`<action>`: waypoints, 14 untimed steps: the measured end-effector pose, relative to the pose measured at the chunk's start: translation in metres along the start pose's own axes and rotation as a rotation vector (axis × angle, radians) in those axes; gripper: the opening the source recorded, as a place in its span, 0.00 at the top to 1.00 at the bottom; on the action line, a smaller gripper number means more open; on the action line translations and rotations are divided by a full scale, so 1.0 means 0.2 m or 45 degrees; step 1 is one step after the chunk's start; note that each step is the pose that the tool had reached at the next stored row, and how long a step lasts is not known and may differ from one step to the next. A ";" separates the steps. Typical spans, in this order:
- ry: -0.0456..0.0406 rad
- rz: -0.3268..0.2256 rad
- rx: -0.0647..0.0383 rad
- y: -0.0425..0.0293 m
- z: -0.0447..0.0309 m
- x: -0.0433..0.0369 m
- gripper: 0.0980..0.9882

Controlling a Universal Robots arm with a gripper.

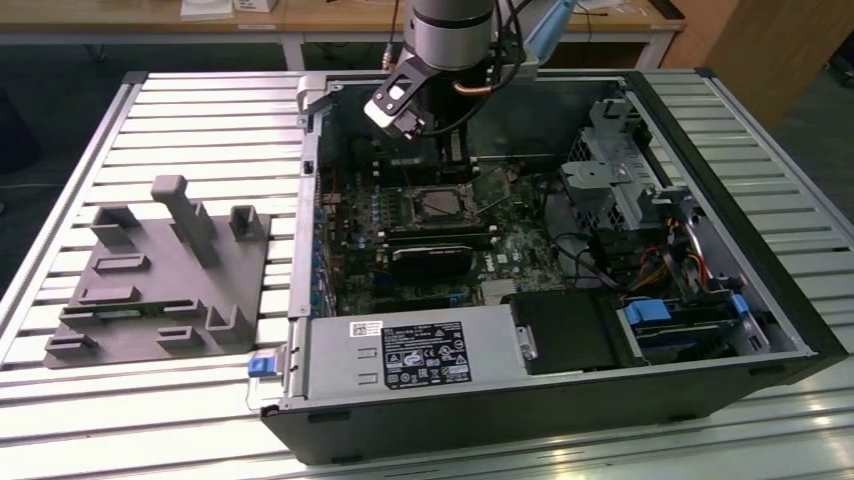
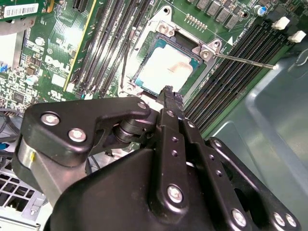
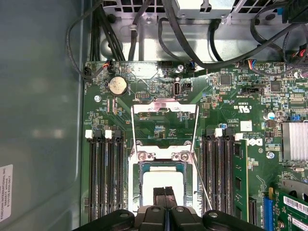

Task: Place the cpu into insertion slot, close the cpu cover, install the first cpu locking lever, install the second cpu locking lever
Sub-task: 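Close the cpu cover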

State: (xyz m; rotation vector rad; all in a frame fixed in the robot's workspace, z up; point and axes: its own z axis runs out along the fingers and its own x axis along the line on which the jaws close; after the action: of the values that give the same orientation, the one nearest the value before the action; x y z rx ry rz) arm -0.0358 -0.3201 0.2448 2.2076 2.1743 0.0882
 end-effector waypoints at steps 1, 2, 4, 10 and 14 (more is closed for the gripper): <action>0.000 0.000 0.000 0.000 0.000 0.000 0.99; 0.000 0.000 0.000 0.000 0.000 0.000 0.99; -0.001 0.000 0.000 0.000 -0.005 0.000 0.99; 0.001 0.000 0.000 0.001 -0.015 0.000 0.99; 0.000 0.000 0.000 0.002 -0.017 0.000 0.99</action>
State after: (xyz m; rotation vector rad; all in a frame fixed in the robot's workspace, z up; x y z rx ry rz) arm -0.0357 -0.3201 0.2483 2.2076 2.1744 0.0883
